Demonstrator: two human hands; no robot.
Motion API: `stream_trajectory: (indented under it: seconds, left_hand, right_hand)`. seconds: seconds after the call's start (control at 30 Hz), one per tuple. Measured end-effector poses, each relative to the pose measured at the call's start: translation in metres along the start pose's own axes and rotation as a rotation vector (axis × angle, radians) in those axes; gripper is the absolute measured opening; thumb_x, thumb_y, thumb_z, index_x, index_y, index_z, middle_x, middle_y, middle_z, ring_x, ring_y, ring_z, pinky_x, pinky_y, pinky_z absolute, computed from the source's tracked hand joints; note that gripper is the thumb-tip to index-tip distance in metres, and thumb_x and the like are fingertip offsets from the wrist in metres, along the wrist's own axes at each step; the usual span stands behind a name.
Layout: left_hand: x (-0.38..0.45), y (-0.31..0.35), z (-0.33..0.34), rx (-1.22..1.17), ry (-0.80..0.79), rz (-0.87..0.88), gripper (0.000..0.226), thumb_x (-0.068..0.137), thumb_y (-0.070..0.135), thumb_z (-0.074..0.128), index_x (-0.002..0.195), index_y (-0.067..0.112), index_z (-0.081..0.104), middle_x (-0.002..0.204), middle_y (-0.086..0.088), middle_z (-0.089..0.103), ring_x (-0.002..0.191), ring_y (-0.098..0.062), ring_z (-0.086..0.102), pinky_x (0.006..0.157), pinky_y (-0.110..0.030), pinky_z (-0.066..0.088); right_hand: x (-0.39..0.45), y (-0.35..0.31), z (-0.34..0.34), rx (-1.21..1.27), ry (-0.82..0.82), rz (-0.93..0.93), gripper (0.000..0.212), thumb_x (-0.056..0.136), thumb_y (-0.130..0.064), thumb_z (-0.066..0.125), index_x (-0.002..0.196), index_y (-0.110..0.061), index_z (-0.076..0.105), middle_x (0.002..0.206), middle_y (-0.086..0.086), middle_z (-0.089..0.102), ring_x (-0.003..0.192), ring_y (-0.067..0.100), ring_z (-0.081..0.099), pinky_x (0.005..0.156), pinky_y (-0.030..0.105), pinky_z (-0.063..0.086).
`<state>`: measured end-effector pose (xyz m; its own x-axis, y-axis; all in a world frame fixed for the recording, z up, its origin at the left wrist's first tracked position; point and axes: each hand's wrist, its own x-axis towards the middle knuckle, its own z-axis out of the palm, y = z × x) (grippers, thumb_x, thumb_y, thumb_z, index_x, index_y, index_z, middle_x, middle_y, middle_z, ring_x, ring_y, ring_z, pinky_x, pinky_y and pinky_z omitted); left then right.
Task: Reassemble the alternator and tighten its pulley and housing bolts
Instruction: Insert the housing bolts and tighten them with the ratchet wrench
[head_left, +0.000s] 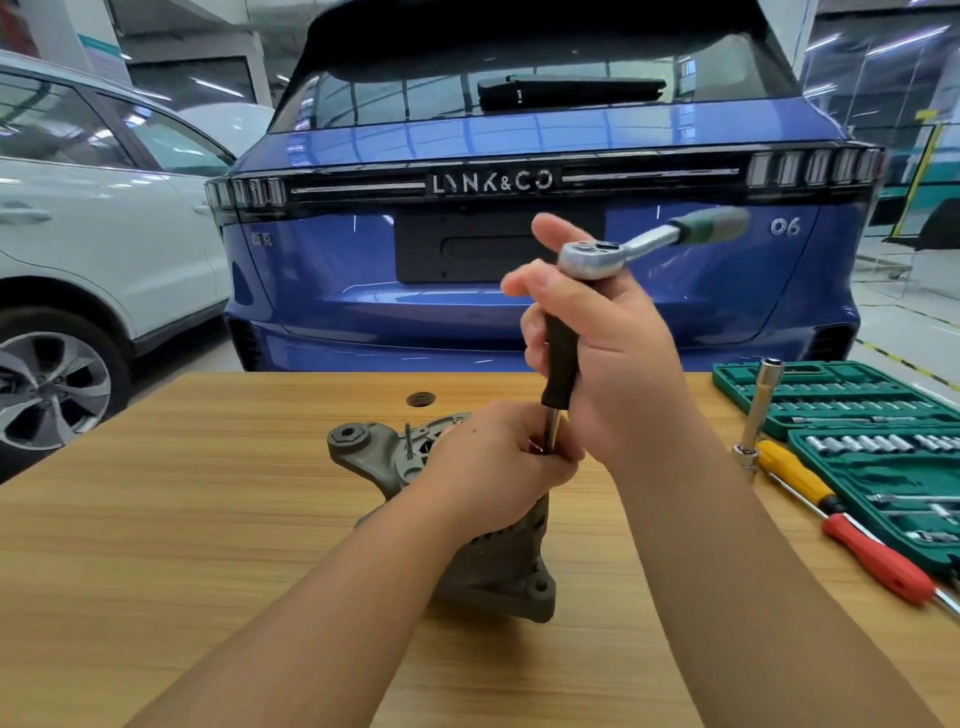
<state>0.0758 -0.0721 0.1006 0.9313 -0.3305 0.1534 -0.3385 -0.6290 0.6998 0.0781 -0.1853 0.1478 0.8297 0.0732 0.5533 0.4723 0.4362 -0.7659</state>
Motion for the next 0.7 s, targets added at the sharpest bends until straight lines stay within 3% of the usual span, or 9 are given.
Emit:
stream_trajectory:
  seconds: [0.13, 0.27, 0.33, 0.4, 0.43, 0.47, 0.53, 0.6, 0.7]
  left_hand:
    - [-0.001, 0.001, 0.000, -0.002, 0.001, 0.009, 0.010, 0.097, 0.027, 0.067, 0.088, 0.030, 0.071, 0.079, 0.001, 0.073, 0.067, -0.015, 0.063, 0.073, -0.039, 0.057]
    - [-0.005, 0.003, -0.001, 0.002, 0.010, 0.002, 0.015, 0.097, 0.028, 0.068, 0.082, 0.033, 0.066, 0.081, 0.001, 0.073, 0.078, -0.018, 0.069, 0.079, -0.037, 0.059]
    - [-0.005, 0.004, -0.001, -0.011, -0.004, 0.007, 0.010, 0.097, 0.025, 0.068, 0.087, 0.028, 0.069, 0.082, -0.003, 0.072, 0.080, -0.023, 0.068, 0.081, -0.043, 0.058]
    - [-0.005, 0.003, -0.002, -0.006, -0.013, 0.005, 0.009, 0.097, 0.025, 0.067, 0.090, 0.022, 0.072, 0.084, -0.007, 0.073, 0.079, -0.026, 0.067, 0.082, -0.047, 0.058]
    - [-0.004, 0.001, -0.002, -0.005, -0.012, 0.003, 0.009, 0.097, 0.024, 0.067, 0.089, 0.023, 0.071, 0.085, -0.008, 0.073, 0.078, -0.025, 0.067, 0.082, -0.046, 0.058]
    - [-0.003, -0.001, -0.002, -0.002, -0.005, 0.003, 0.008, 0.097, 0.024, 0.067, 0.089, 0.023, 0.069, 0.088, -0.008, 0.074, 0.079, -0.023, 0.068, 0.082, -0.042, 0.058]
    - [-0.001, -0.004, -0.002, 0.029, 0.009, 0.001, 0.007, 0.097, 0.026, 0.068, 0.090, 0.025, 0.068, 0.092, -0.006, 0.075, 0.080, -0.018, 0.068, 0.079, -0.035, 0.058]
    - [0.001, -0.006, 0.000, 0.048, 0.011, -0.002, 0.004, 0.096, 0.030, 0.069, 0.093, 0.027, 0.072, 0.087, 0.002, 0.075, 0.078, -0.015, 0.069, 0.080, -0.036, 0.061]
    - [0.003, -0.007, 0.002, 0.031, -0.009, 0.039, 0.006, 0.096, 0.029, 0.069, 0.093, 0.032, 0.073, 0.084, 0.007, 0.075, 0.072, -0.010, 0.068, 0.078, -0.039, 0.062]
  right_hand:
    - [0.002, 0.011, 0.005, -0.103, 0.001, -0.267, 0.038, 0.092, -0.007, 0.063, 0.123, -0.028, 0.058, 0.089, 0.015, 0.060, 0.060, 0.012, 0.051, 0.055, 0.026, 0.046]
    - [0.004, 0.017, 0.000, 0.013, -0.036, -0.270, 0.046, 0.097, 0.008, 0.052, 0.125, -0.027, 0.061, 0.080, 0.003, 0.065, 0.061, 0.008, 0.057, 0.054, 0.020, 0.049]
    - [0.008, 0.011, -0.004, 0.165, -0.151, -0.147, 0.037, 0.090, -0.011, 0.062, 0.124, -0.024, 0.061, 0.076, 0.005, 0.066, 0.055, 0.015, 0.055, 0.049, 0.025, 0.047]
    - [0.012, 0.005, -0.003, 0.220, -0.243, 0.000, 0.064, 0.064, -0.043, 0.085, 0.120, -0.023, 0.061, 0.073, 0.005, 0.067, 0.050, 0.018, 0.056, 0.048, 0.024, 0.046]
    - [0.012, 0.005, -0.003, 0.228, -0.253, 0.020, 0.073, 0.060, -0.056, 0.086, 0.119, -0.022, 0.062, 0.074, 0.005, 0.066, 0.051, 0.017, 0.056, 0.049, 0.024, 0.046]
    - [0.010, 0.007, -0.003, 0.224, -0.228, 0.010, 0.072, 0.063, -0.060, 0.084, 0.120, -0.021, 0.063, 0.076, 0.005, 0.065, 0.054, 0.016, 0.055, 0.051, 0.025, 0.047]
    - [0.003, 0.009, 0.001, 0.143, -0.119, -0.050, 0.055, 0.077, -0.051, 0.076, 0.120, -0.020, 0.063, 0.079, 0.002, 0.064, 0.059, 0.014, 0.055, 0.055, 0.024, 0.048]
    - [-0.004, 0.010, 0.008, -0.021, -0.003, -0.116, 0.045, 0.082, -0.045, 0.070, 0.117, -0.019, 0.061, 0.073, -0.005, 0.061, 0.059, 0.010, 0.052, 0.056, 0.021, 0.047]
    - [-0.002, 0.005, 0.009, -0.198, 0.166, -0.126, 0.023, 0.088, -0.035, 0.073, 0.098, -0.015, 0.068, 0.062, -0.009, 0.053, 0.054, 0.007, 0.045, 0.051, 0.019, 0.041]
